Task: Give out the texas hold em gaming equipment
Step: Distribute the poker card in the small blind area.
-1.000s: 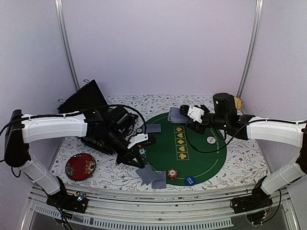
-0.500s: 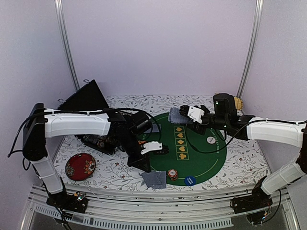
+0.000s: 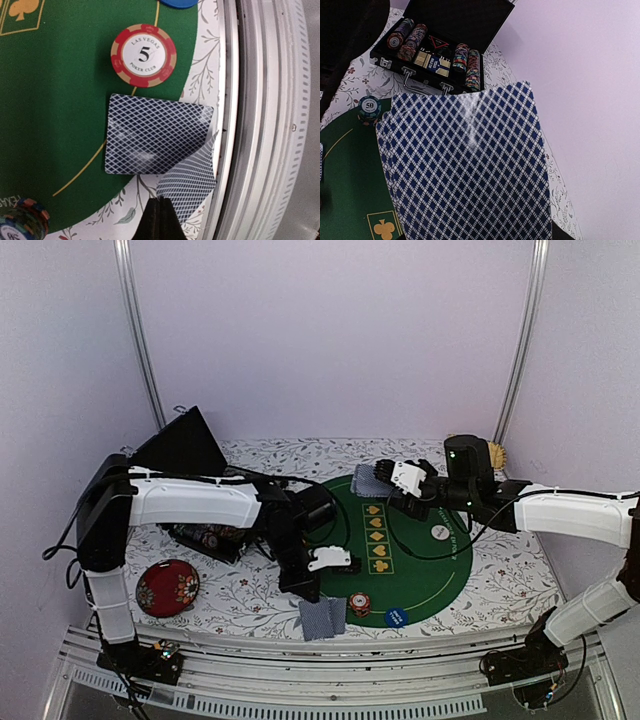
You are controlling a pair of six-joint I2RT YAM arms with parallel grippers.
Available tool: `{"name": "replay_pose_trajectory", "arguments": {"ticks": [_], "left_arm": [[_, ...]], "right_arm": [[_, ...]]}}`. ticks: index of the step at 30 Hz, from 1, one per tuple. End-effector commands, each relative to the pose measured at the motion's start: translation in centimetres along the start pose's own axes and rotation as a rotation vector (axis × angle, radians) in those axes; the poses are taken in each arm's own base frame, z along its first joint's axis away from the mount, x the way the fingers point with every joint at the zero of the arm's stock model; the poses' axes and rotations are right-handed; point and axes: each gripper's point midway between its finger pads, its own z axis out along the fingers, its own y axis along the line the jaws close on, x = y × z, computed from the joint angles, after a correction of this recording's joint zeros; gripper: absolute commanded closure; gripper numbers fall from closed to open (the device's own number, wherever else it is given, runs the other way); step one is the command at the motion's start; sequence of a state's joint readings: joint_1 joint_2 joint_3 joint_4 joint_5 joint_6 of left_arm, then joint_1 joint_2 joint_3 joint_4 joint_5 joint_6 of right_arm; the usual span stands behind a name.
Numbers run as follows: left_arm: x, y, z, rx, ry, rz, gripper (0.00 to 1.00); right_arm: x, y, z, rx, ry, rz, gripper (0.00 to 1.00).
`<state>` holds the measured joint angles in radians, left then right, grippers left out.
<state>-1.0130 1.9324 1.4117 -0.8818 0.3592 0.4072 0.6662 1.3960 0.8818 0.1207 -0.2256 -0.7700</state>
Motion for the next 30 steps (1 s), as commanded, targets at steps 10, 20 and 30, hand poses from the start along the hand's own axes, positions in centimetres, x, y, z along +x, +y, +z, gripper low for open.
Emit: {"name": "replay_pose_trajectory", "arguments": {"ticks": [10,20,30], "left_arm": [[-1.8,2.1,1.0,-0.078,0.018,0.087,1.0],[-2.4,3.7,1.9,-0.138,0.027,0.098,1.0],[-2.9,4.3,1.7,-0.173,0.016,0.108,0.91]], "right_arm": [[-0.3,-0.7,-0.1,0.028,-0.013,0.008,0.5],[-0.1,-0.6,0.0,0.023,-0.011,0.015,0.5],[-0.1,-0.6,0.1,0.024,-0.008,0.014,0.5]]}}
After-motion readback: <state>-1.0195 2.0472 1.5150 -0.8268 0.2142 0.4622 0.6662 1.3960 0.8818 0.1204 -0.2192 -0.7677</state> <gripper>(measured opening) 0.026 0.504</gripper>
